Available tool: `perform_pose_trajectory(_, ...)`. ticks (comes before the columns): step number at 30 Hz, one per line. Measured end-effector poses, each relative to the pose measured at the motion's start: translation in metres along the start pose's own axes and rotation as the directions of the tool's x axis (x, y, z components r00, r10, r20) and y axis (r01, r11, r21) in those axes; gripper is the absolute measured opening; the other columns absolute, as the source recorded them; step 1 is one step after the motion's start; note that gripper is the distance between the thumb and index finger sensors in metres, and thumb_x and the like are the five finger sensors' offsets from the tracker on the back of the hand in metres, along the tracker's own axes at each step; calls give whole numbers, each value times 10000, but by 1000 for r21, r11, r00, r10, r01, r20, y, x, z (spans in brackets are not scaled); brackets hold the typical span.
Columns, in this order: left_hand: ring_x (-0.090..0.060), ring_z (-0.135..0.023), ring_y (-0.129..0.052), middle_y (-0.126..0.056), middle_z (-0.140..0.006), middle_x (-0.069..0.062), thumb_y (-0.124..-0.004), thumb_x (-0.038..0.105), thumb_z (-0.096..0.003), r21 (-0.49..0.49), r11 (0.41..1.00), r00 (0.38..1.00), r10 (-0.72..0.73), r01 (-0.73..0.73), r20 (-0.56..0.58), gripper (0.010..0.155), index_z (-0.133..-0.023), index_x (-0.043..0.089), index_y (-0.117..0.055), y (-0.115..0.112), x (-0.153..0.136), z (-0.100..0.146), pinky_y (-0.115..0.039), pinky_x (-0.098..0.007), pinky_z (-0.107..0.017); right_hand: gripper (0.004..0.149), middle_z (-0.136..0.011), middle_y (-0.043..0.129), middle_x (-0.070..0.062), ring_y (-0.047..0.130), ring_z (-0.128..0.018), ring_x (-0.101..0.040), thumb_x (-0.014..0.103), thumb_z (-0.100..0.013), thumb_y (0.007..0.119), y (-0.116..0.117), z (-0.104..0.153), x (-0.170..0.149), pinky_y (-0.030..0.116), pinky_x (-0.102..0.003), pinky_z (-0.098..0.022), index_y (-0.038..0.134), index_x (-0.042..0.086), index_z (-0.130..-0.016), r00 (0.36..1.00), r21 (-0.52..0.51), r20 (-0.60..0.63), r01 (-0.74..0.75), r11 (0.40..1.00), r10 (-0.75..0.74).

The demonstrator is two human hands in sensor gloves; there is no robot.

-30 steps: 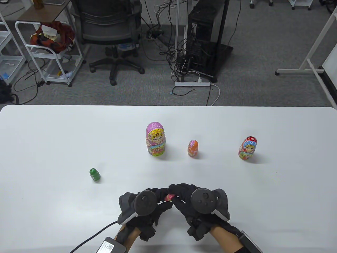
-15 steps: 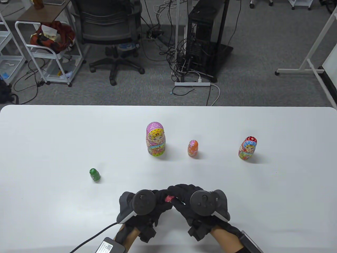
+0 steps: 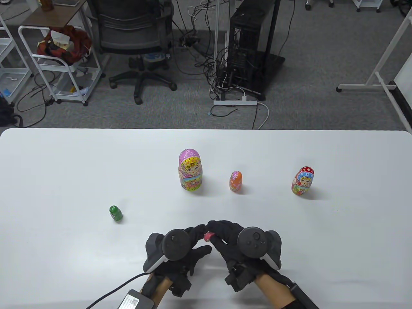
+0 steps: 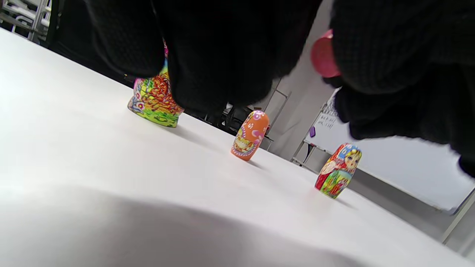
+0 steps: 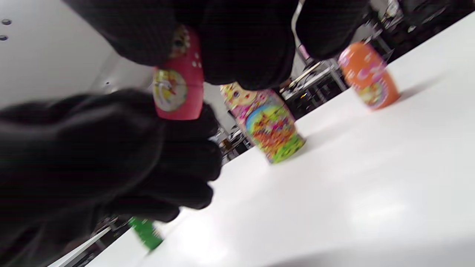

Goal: Nest individual Russian dolls into a nested set

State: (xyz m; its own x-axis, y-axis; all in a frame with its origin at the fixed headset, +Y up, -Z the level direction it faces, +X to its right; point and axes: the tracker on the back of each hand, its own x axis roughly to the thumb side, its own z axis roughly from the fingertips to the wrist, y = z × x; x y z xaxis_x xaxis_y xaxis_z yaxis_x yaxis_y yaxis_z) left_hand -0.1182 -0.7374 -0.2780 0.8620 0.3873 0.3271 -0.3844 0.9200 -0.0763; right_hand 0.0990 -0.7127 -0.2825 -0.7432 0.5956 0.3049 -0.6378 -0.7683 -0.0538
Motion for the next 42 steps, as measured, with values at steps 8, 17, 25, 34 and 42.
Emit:
perform_pose_trajectory(8, -378, -1078, -475, -374, -1179, -137, -702, 713, -377, -34, 942, 942, -335, 334, -35, 979, -1111, 204, -301, -8, -13, -2, -374, -708, -726, 479, -911, 796, -11, 871, -724, -205, 428, -460, 806, -25, -8, -51, 696, -485, -656, 673, 314, -906, 897, -70, -266, -382, 921, 352)
perform_pose_trajectory(17, -392, -1084, -436, -328, -1189, -147, -696, 719, -379, -76, 941, 940, -336, 331, -64, 974, -1115, 225, -292, -9, -17, -4, -308, -729, -718, 478, -931, 780, -9, 858, -747, -205, 410, -459, 826, -9, -14, -93, 680, -491, -672, 672, 323, -903, 749, 146, -405, -513, 846, 524)
perform_pose_trajectory(25, -388, -1080, -459, -367, -1183, -141, -696, 710, -384, -84, 942, 941, -331, 326, -62, 959, -1115, 228, -306, -10, -16, -4, -321, -726, -721, 465, -936, 769, 9, 839, -765, -210, 411, -467, 816, -3, -14, -97, 663, -504, -682, 674, 347, -905, 736, 187, -398, -520, 834, 548)
perform_pose_trajectory(34, -386, -1083, -447, -364, -1182, -139, -707, 680, -395, -10, 958, 947, -285, 287, -146, 922, -1111, 228, -342, 14, -29, -7, -339, -712, -729, 732, -1154, 395, 22, 542, -1045, -314, 608, -430, 747, -9, -14, -68, 518, -583, -750, 314, 496, -1009, 815, 116, -281, -495, 861, 506)
perform_pose_trajectory(42, -380, -1070, -443, -355, -1167, -142, -752, 630, -392, 97, 965, 855, -167, 245, -491, 926, -1100, 210, -329, 70, -134, -10, -393, -636, -753, 889, -1154, 34, 36, 126, -1115, -324, 706, -386, 717, 10, -12, -21, 276, -656, -778, 69, 526, -967, 868, 149, -15, -490, 859, 497)
